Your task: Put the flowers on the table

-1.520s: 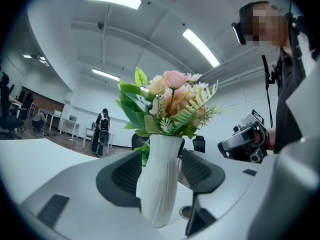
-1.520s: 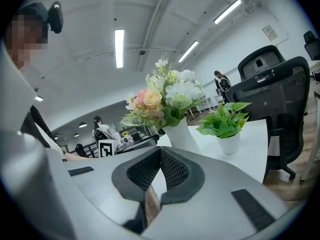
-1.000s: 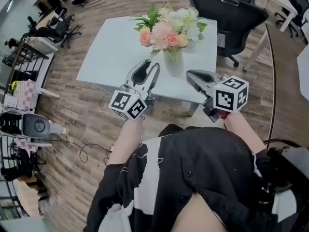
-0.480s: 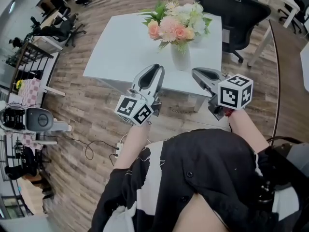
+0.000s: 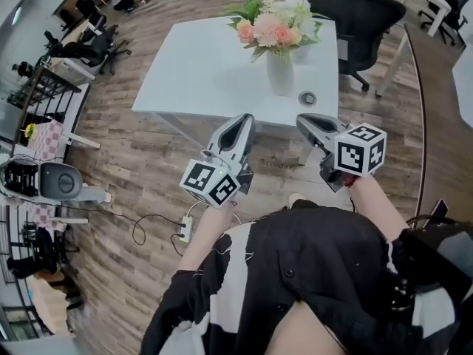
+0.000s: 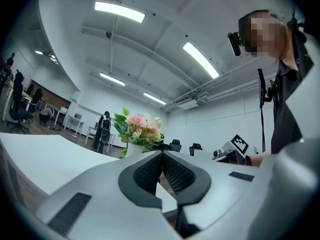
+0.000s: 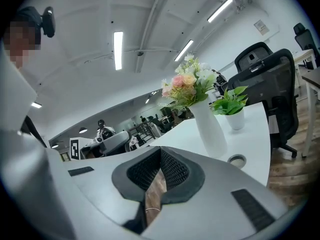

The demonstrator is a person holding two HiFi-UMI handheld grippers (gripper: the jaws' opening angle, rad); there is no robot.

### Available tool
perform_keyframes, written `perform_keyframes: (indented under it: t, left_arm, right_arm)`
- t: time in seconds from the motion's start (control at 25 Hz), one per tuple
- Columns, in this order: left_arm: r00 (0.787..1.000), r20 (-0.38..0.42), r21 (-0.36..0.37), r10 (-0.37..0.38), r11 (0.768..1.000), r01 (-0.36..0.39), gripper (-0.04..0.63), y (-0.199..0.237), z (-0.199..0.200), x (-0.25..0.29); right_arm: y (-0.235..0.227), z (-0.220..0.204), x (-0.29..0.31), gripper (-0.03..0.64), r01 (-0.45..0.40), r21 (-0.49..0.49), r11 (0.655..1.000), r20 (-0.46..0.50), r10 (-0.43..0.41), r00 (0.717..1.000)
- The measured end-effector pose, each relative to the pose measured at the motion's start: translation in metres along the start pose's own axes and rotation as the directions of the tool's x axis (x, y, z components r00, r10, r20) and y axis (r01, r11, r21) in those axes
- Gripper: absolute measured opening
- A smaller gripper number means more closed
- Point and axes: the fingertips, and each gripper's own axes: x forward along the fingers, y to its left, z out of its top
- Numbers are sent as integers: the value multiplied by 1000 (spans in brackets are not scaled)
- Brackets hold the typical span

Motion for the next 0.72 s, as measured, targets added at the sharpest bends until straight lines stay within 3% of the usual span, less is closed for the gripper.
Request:
perform_keyframes:
  t: [0.44,0.72]
  left_arm:
    - [994,-103,-59,-26,998,20,14,-45,-44,-79]
    - [990,-139,-61,-35,998,27,14,-71,-58,-114]
  right_arm:
    - [64,-58,-36,14,44,-5,999,-7,-44,999]
    - [90,-78,-58,14,74,-48,996,-30,-76,997]
